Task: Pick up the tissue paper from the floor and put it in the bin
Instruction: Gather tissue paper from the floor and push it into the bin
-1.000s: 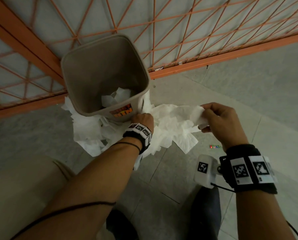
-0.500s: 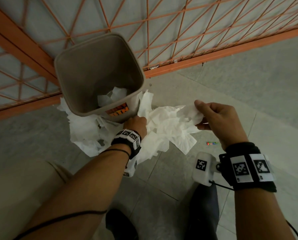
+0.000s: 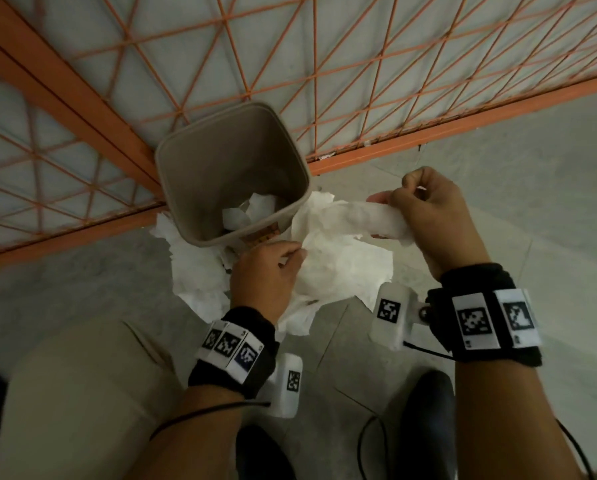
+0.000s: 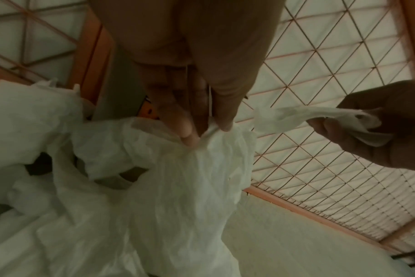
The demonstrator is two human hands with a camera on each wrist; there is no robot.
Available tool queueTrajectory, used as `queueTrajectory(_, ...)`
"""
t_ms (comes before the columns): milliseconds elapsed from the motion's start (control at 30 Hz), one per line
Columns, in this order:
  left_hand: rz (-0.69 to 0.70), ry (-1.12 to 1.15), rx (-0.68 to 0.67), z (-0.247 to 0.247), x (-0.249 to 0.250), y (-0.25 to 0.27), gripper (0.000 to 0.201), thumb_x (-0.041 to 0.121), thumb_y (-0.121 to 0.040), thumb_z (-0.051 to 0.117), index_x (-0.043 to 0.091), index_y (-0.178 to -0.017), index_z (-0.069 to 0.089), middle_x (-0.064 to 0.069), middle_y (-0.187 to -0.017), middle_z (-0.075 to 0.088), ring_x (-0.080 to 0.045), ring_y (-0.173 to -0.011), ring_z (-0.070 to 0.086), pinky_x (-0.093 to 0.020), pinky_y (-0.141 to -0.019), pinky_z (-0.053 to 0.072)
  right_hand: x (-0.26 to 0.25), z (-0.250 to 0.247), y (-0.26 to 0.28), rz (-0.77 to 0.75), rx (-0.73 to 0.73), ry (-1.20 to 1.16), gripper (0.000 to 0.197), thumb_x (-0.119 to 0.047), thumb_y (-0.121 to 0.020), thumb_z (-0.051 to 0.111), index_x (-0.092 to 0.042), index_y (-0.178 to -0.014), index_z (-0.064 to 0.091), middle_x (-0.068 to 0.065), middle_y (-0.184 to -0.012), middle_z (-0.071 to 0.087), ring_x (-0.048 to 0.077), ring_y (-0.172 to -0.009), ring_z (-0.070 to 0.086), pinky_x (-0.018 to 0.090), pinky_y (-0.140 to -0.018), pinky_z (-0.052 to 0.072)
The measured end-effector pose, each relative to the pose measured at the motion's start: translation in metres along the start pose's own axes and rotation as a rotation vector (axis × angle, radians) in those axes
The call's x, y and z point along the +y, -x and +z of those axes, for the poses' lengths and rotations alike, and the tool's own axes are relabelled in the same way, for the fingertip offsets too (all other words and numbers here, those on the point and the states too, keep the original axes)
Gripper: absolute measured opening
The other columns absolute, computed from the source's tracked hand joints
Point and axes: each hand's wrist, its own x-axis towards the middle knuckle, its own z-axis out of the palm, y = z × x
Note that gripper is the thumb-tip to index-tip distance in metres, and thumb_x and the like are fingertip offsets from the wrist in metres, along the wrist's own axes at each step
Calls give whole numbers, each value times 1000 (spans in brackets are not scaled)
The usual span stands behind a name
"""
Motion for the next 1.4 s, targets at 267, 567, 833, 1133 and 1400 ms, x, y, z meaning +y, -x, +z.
queueTrajectory(267, 14, 127, 54, -24, 9, 8, 16, 27, -86, 73, 16, -97, 76, 5, -85, 75, -8, -76, 68, -18, -73, 54, 21, 1, 10, -10, -8, 120, 43, 9, -79, 31, -27, -88, 54, -1, -76, 70, 26, -68, 49, 34, -61, 40)
queueTrajectory(567, 75, 326, 149, -106, 29, -4, 20, 12, -86, 63, 25, -100, 66, 1, -87, 72, -18, -73, 72, -38, -67, 62, -13, 10, 14, -64, -105, -30, 43, 2, -68, 52, -29, -95, 65, -3, -85, 52, 15, -70, 46, 29, -60, 39)
queueTrajectory(833, 118, 246, 426, -158, 21, -57, 21, 23, -82, 52, 22, -93, 71, -8, -85, 71, -21, -72, 70, -40, -70, 61, -73, 82, -3, -281, -334, -201, 43, 19, -73, 37, -18, -80, 58, 2, -84, 50, 2, -60, 45, 16, -54, 37)
queueTrajectory(1133, 49, -121, 0, -117, -8, -62, 37, 31, -89, 62, 24, -125, 60, -2, -138, 53, -22, -122, 56, -33, -99, 46, -69, 135, -49, -380, -473, 242, 29, 9, -84, 54, -11, -102, 65, -3, -97, 64, -3, -84, 61, 14, -76, 51)
queueTrajectory(1400, 313, 44, 34, -85, 14, 17, 23, 21, -93, 58, 22, -115, 66, 6, -114, 63, -10, -93, 64, -26, -80, 57, -32, 53, -36, -217, -151, -35, 19, -16, -91, 60, -28, -104, 66, -7, -104, 68, 9, -92, 64, 26, -77, 48)
